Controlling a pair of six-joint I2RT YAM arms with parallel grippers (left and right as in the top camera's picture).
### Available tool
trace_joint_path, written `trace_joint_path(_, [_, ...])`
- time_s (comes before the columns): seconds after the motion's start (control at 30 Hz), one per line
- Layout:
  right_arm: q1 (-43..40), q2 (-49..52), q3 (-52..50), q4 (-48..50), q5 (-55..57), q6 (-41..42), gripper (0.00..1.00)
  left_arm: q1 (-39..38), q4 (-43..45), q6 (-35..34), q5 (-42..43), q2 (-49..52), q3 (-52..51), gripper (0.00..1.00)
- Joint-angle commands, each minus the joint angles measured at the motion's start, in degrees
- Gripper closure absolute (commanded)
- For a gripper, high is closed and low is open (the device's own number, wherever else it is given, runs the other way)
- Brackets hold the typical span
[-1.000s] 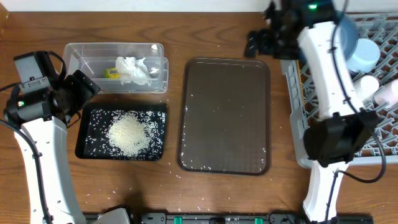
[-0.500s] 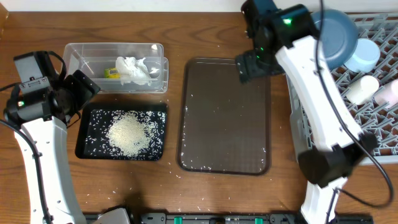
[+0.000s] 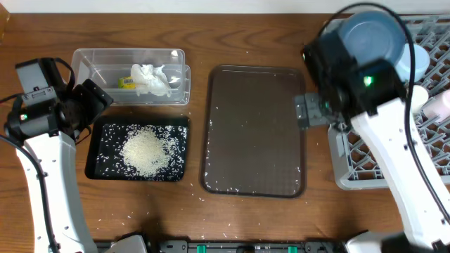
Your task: Sort waste into correct bins and load items into the dishwasher rack
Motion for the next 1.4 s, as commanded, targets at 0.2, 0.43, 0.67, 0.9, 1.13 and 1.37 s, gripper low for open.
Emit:
trace_joint_path(0.2, [0.3, -6.1, -20.2, 23.1, -1.8, 2.9, 0.01, 0.3, -0.3, -0.3, -0.3, 0.0, 0.5, 0.11])
trace_joint_path(0.43, [0.3, -6.0, -25.8, 25.2, -1.8, 2.9, 0.01, 0.3, -0.3, -0.3, -0.3, 0.0, 0.5, 0.11])
trace_joint_path(0.67, [0.3, -6.0, -27.2, 20.7, -2.7, 2.9, 0.01, 0.3, -0.3, -0.3, -0.3, 0.0, 0.5, 0.11])
trace_joint_path(0.9, [0.3, -6.0, -27.2, 20.3, -3.0, 2.9, 0.01, 0.3, -0.3, -0.3, -0.3, 0.0, 0.5, 0.11])
trace_joint_path(1.13, [0.3, -6.4, -29.6, 26.6, -3.1, 2.8, 0.01, 0.3, -0.3, -0.3, -0.3, 0.0, 0.5, 0.11])
trace_joint_path(1.37, [0.3, -7.0, -39.2, 45.9, -9.4, -6.1, 0.01, 0.3, -0.3, -0.3, -0.3, 0.0, 0.5, 0.1])
